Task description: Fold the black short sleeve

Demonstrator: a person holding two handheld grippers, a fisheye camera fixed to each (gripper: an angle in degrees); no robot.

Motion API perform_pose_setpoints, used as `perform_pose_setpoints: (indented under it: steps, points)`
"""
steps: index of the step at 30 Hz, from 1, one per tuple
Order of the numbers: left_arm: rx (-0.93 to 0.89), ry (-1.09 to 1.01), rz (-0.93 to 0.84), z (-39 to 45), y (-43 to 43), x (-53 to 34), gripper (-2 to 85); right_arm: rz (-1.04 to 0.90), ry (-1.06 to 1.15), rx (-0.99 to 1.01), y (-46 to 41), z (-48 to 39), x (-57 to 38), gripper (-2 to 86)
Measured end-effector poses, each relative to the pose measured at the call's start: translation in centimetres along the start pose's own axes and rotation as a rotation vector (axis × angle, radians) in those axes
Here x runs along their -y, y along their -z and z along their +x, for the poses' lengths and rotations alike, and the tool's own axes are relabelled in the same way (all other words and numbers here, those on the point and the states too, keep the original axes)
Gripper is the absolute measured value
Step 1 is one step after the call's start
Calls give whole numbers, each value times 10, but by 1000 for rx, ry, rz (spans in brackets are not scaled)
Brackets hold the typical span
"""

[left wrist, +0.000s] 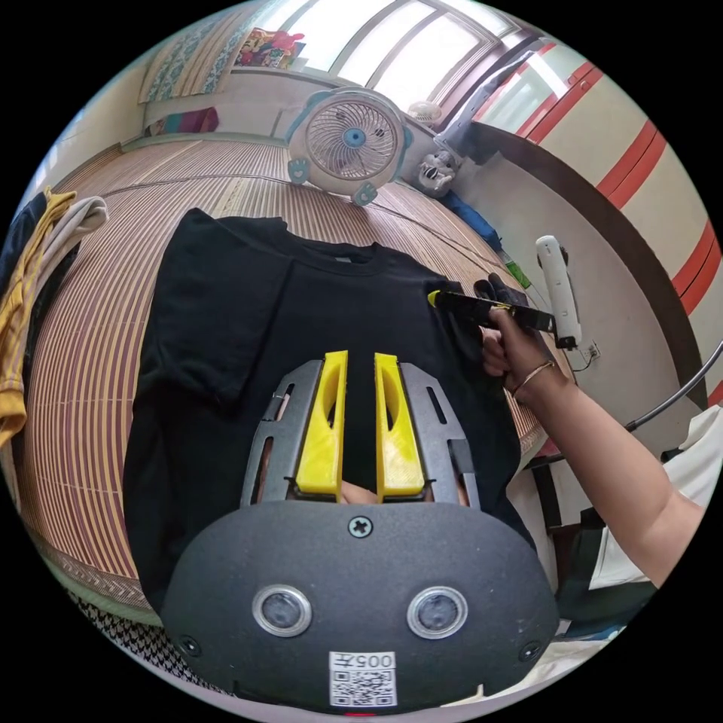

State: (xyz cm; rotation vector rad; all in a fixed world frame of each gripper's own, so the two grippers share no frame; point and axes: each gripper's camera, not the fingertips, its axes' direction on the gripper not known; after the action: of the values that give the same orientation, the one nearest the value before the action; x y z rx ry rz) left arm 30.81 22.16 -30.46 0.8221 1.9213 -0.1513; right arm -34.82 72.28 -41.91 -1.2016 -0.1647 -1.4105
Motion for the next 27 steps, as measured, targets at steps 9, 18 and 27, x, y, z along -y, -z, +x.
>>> perform_pose_setpoints:
  steps: [9, 18, 27]
  points:
    - [-1, -6, -6, 2, 12, -5, 68, -22, 2, -69, 8, 7, -8, 31]
    - [-15, -6, -1, 7, 29, -11, 68, 183, -63, 86, 91, 31, -36, -9]
    - [15, -4, -5, 13, 47, -24, 68, -24, -58, 139, 45, 10, -31, 19]
